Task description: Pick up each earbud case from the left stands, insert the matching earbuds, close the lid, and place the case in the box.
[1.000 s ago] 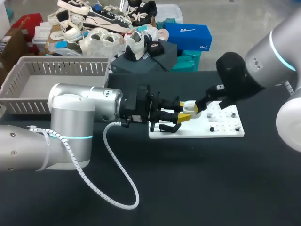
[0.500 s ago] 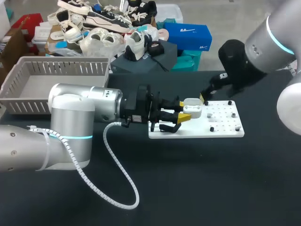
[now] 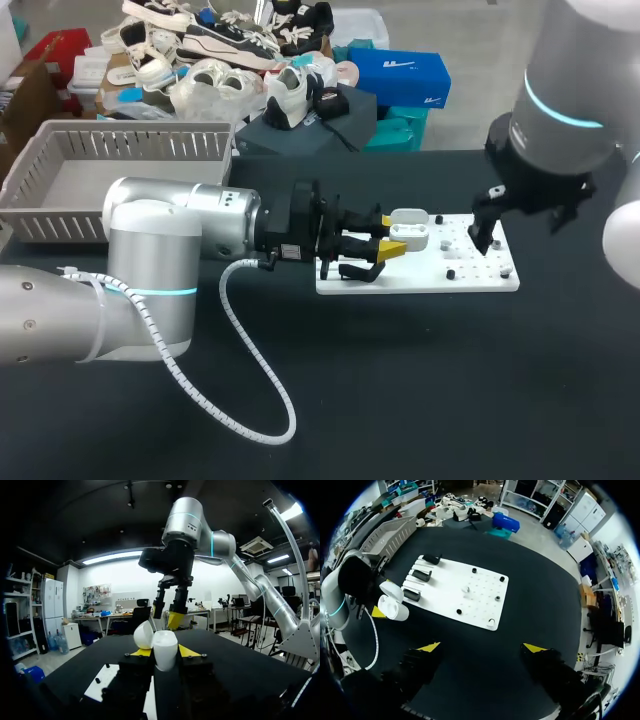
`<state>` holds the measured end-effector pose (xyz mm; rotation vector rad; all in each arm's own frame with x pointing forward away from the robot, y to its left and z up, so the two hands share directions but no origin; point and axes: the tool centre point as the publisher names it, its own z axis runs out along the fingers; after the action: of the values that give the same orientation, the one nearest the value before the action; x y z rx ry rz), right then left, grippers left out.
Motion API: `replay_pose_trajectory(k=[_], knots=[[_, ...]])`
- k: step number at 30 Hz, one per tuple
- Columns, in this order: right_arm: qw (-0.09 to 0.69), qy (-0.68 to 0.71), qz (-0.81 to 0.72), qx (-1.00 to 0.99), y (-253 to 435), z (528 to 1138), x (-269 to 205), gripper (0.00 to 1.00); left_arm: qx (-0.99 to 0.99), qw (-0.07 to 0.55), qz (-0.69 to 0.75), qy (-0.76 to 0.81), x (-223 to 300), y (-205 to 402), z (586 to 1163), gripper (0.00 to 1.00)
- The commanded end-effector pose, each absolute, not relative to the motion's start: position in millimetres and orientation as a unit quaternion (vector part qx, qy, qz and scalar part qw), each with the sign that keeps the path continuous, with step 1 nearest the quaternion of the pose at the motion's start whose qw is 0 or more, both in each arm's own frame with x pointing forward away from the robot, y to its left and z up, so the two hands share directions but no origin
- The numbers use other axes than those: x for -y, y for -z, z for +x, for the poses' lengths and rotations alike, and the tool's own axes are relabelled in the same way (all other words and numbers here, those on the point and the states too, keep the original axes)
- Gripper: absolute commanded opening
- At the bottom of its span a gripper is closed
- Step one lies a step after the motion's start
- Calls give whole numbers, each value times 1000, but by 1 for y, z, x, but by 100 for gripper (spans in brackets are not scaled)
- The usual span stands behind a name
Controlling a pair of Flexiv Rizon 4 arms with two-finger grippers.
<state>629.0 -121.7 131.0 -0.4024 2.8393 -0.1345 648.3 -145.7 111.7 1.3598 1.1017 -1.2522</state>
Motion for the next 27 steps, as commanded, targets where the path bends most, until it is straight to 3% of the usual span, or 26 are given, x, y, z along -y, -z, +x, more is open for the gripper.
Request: replay_pose_trajectory(k=[1,3,4,5,7,11,14,18,27], knots=[[114,76,-136,-981,-113,634,124,100,-449,475,556,513,146,-111,649,0],[102,68,-133,-983,-104,635,126,100,-449,475,556,513,146,-111,649,0],[96,71,-133,-984,-99,635,126,95,-449,475,556,513,146,-111,649,0],[87,78,-135,-984,-93,636,128,79,-449,475,556,513,146,-111,649,0],[78,78,-134,-985,-86,638,129,69,-449,475,556,513,146,-111,649,0],[64,73,-134,-986,-71,645,130,73,-449,475,556,513,146,-111,649,0],[51,86,-135,-986,-62,650,133,82,-449,475,556,513,146,-111,649,0],[40,99,-134,-985,-50,656,139,80,-449,475,556,513,146,-111,649,0],[38,108,-133,-985,-39,661,138,57,-449,475,556,513,146,-111,649,0]])
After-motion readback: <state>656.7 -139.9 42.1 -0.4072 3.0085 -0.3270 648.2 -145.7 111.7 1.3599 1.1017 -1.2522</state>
